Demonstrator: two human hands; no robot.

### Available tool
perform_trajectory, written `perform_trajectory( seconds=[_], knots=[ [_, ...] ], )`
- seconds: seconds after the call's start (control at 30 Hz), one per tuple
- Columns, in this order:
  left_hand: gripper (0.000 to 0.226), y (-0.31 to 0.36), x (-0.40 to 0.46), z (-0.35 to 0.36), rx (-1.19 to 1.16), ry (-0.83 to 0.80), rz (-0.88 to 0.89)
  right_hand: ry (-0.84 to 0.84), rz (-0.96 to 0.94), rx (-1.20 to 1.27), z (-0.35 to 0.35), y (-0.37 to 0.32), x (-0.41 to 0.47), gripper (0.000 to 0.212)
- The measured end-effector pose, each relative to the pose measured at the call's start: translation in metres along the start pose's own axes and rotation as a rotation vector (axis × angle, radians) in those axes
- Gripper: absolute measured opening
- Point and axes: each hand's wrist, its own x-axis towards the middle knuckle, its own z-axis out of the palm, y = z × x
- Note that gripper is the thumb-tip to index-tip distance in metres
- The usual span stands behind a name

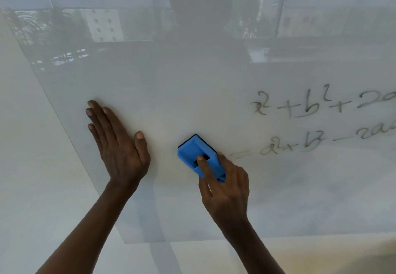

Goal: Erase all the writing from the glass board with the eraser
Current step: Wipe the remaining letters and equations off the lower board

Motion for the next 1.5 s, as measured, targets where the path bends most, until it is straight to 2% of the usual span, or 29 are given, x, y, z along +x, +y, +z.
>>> perform_trajectory(
  seconds=[0.27,0.47,0.63,0.87,1.0,1.1,1.33,1.5],
  knots=[
    [0.066,0.011,-0.006,0.007,0.007,0.019,0.006,0.038,-0.040,-0.117,-0.010,0.041,-0.007,0.047],
    [0.090,0.033,-0.013,0.016,0.086,-0.034,-0.002,0.056,-0.056,-0.129,-0.021,0.072,-0.002,0.045],
    [0.092,0.074,-0.015,0.034,0.114,-0.074,0.130,0.069,-0.063,-0.138,-0.033,0.100,0.004,0.052],
    [0.092,0.091,-0.014,0.039,0.145,-0.050,0.125,0.131,-0.007,-0.151,-0.058,0.152,0.012,0.053],
    [0.091,0.093,-0.013,0.039,0.157,-0.057,0.134,0.156,0.087,-0.137,-0.068,0.165,0.014,0.048],
    [0.092,0.093,-0.013,0.038,0.157,-0.060,0.140,0.175,0.179,-0.119,-0.073,0.170,0.015,0.055],
    [0.089,0.090,-0.014,0.039,0.148,-0.053,0.152,0.356,0.524,0.077,-0.060,0.137,0.022,0.051],
    [0.082,0.088,-0.014,0.039,0.110,-0.033,0.158,0.334,0.507,0.170,-0.042,0.087,0.022,0.052]
  ],
)
